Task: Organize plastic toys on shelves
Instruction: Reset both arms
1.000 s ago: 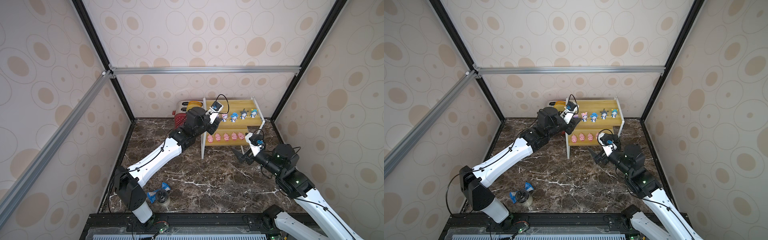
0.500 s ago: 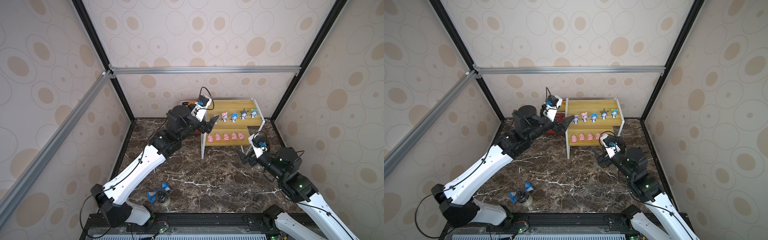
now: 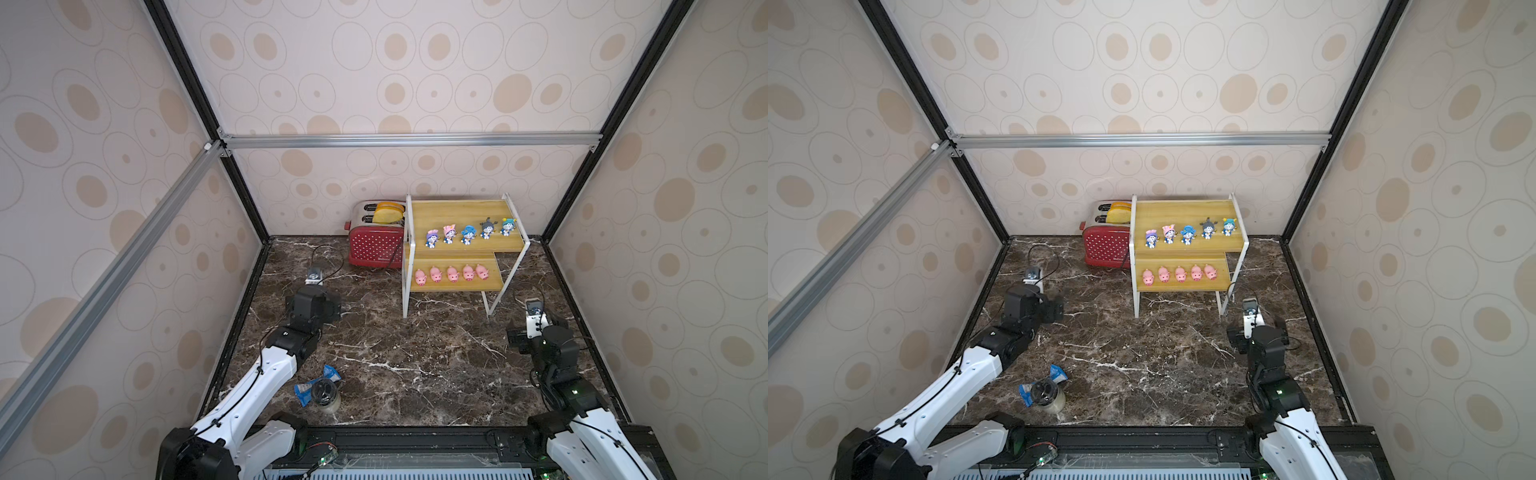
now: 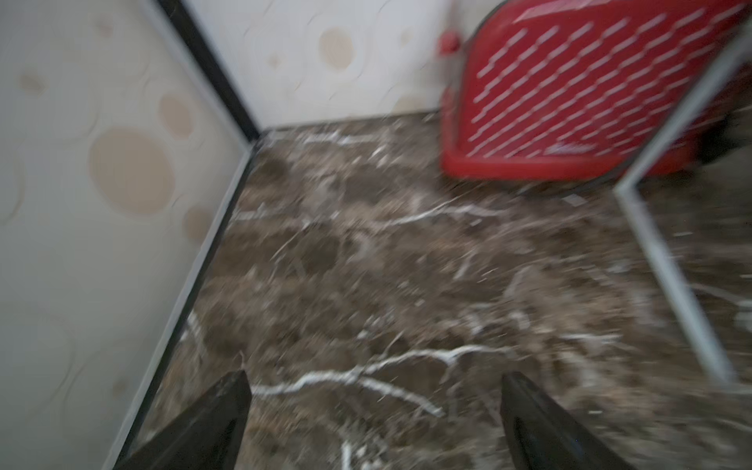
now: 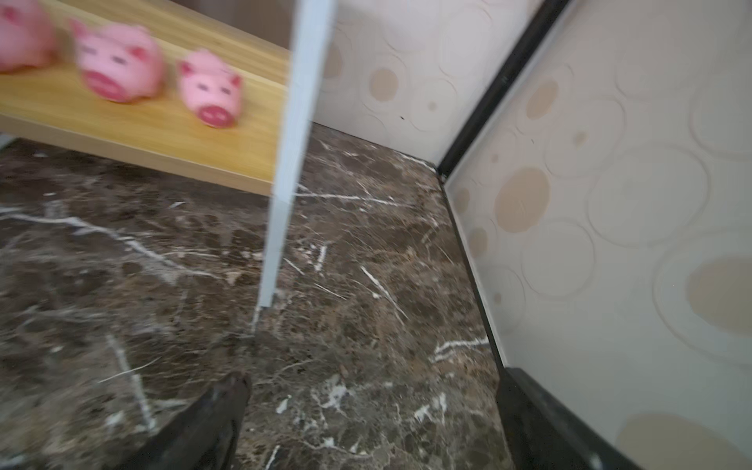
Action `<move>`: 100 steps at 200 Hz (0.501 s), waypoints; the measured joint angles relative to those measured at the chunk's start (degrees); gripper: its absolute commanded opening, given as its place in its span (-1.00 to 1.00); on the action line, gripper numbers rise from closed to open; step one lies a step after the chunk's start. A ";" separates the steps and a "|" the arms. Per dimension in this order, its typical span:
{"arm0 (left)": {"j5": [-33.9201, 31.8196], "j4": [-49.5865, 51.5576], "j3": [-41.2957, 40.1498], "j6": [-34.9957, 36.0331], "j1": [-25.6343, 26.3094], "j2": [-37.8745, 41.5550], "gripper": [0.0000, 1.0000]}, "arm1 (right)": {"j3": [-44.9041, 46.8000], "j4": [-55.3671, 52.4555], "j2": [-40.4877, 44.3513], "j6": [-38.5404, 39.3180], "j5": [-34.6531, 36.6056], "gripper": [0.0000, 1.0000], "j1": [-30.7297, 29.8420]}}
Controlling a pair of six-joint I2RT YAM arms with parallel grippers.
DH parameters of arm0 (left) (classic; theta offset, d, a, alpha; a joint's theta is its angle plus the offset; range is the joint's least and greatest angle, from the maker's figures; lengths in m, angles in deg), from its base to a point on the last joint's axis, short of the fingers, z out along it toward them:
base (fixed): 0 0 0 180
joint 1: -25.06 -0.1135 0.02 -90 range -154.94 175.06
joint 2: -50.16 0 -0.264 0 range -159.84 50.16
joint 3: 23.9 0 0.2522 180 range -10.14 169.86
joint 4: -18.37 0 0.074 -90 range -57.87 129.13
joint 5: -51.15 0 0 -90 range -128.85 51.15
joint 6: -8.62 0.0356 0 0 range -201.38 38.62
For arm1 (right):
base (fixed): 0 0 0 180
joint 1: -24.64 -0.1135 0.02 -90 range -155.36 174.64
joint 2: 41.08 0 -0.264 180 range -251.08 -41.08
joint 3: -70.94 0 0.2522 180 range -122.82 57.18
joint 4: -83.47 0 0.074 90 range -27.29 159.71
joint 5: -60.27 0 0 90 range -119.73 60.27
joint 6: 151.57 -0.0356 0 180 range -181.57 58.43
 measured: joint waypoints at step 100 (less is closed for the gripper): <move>-1.36 -34.60 -9.51 6.49 -6.49 -21.22 0.97 | 5.55 38.36 -38.27 -3.89 -5.33 1.00 9.70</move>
